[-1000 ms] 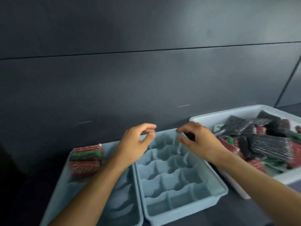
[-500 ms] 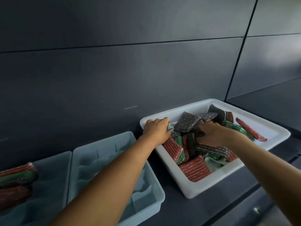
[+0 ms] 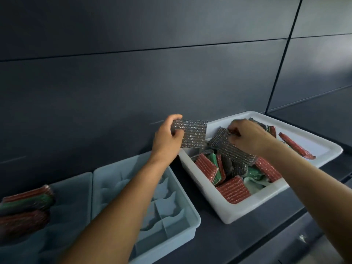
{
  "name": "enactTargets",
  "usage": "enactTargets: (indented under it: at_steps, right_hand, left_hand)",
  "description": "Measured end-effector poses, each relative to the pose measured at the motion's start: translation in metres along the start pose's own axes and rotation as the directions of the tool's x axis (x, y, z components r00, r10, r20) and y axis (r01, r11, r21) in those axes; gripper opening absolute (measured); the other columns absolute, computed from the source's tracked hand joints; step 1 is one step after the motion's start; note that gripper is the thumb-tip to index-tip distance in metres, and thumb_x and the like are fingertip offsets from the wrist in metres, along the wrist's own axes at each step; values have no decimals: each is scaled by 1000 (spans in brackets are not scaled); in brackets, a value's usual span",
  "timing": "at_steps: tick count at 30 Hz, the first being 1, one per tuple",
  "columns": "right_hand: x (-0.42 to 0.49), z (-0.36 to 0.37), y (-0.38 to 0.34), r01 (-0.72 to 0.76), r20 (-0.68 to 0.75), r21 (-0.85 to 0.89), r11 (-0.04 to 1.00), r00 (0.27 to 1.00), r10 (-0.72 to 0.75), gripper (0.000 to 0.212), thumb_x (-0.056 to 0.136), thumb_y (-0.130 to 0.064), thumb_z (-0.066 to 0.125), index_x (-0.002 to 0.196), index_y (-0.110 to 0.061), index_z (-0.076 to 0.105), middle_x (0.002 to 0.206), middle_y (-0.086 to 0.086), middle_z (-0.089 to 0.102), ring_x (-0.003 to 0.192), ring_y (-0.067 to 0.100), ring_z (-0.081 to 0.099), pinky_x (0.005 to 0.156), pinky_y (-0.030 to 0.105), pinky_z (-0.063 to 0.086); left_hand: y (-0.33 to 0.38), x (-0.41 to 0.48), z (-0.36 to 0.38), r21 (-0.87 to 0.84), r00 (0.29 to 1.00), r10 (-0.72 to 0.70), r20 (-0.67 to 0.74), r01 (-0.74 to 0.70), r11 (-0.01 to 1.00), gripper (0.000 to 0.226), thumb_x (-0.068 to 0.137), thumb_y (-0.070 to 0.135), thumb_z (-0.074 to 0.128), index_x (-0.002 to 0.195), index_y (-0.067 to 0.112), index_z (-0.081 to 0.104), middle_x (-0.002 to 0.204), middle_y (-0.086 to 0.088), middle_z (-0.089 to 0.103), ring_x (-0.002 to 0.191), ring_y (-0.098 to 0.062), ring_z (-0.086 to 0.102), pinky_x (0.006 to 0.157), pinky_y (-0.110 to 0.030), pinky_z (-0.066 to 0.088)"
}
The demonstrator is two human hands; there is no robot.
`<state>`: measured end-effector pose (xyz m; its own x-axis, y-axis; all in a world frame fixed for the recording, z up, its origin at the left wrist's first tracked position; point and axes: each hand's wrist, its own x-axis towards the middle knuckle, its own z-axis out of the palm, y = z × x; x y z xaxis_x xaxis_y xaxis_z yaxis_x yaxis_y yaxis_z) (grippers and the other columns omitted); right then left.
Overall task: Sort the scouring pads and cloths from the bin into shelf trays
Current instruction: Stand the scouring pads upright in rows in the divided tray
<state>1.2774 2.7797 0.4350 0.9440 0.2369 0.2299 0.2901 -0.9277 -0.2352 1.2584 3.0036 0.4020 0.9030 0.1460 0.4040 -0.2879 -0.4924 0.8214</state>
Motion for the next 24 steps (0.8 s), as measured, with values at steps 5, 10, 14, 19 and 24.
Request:
enactTargets:
  at_steps: [5, 10, 14, 19, 24]
  right_hand:
    - [-7, -5, -69, 102, -225, 243, 965, 973, -46, 17, 98, -19, 48, 111, -11, 41, 79, 7, 54, 76, 30, 52, 69, 44, 47]
    - [-19, 28, -159, 204, -303, 492, 846, 951, -53, 28, 98, -21, 50, 120, -7, 38, 94, 5, 58, 93, 33, 56, 77, 35, 39]
    - [-22, 63, -220, 94, -111, 617, 782, 993, -32, 53, 87, -30, 68, 126, -8, 40, 107, 2, 54, 96, 21, 53, 78, 23, 34]
    - [-33, 98, -281, -9, 95, 729, 685, 992, -89, 52, 85, -18, 67, 130, -16, 40, 106, 6, 58, 83, 19, 56, 70, 27, 44]
    - [-45, 112, -326, 51, 106, 792, 608, 970, -220, 53, 87, -9, 66, 133, -15, 41, 95, 8, 64, 76, 18, 61, 70, 30, 52]
  left_hand:
    - [-11, -44, -79, -341, 986, -153, -67, 121, 932, 32, 91, -6, 57, 117, 12, 60, 88, 1, 69, 69, 0, 63, 66, -13, 50]
    - [-39, -99, -173, -244, 980, -163, -113, 132, 961, 25, 90, 5, 66, 114, 12, 63, 97, -12, 69, 78, -1, 65, 71, -12, 51]
    - [-71, -139, -247, -130, 964, -198, -178, 177, 976, 26, 89, 9, 69, 110, 23, 65, 95, 4, 72, 81, -3, 65, 76, -16, 50]
    - [-113, -173, -319, 6, 951, -202, -234, 209, 978, 29, 85, 1, 70, 99, 26, 63, 97, 1, 70, 85, -3, 63, 84, -26, 49]
    - [-146, -176, -342, 171, 968, -191, -164, 218, 961, 37, 85, -7, 66, 90, 29, 62, 94, 11, 69, 81, 2, 62, 78, -15, 48]
